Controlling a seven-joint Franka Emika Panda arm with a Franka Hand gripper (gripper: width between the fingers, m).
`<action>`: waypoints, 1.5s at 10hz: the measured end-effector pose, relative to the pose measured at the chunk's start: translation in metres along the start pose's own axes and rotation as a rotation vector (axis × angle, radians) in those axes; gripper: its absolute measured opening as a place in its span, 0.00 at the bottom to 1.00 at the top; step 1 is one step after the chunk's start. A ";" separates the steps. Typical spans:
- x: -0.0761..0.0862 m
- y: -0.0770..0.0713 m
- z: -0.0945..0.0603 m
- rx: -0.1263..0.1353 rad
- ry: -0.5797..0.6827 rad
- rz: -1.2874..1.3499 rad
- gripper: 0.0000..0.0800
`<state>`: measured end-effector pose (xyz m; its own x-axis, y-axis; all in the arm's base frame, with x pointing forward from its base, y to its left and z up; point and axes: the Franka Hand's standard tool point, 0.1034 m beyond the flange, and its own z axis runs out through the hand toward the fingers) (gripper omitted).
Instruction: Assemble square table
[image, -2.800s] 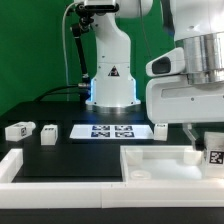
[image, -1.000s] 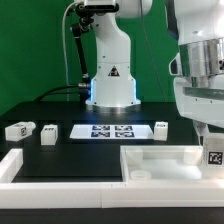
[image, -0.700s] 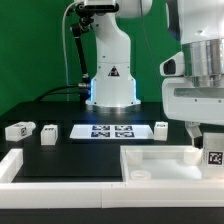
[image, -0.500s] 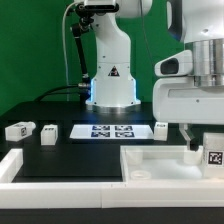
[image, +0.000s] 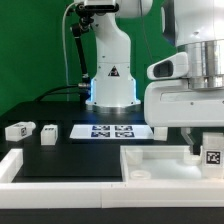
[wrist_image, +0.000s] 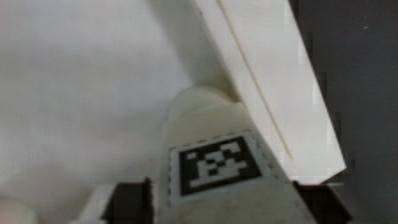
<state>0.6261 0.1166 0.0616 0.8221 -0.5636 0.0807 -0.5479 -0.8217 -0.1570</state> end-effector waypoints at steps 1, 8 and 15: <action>0.000 0.000 0.000 0.000 0.000 0.038 0.36; 0.002 -0.002 -0.001 0.039 -0.103 1.113 0.36; -0.001 0.001 0.002 0.025 -0.120 1.384 0.48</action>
Offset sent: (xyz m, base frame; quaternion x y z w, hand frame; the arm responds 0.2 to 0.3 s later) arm 0.0110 0.0053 0.0029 -0.0459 0.0136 0.2575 0.9651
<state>0.6249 0.1169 0.0598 -0.3719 -0.8973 -0.2376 -0.9169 0.3950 -0.0565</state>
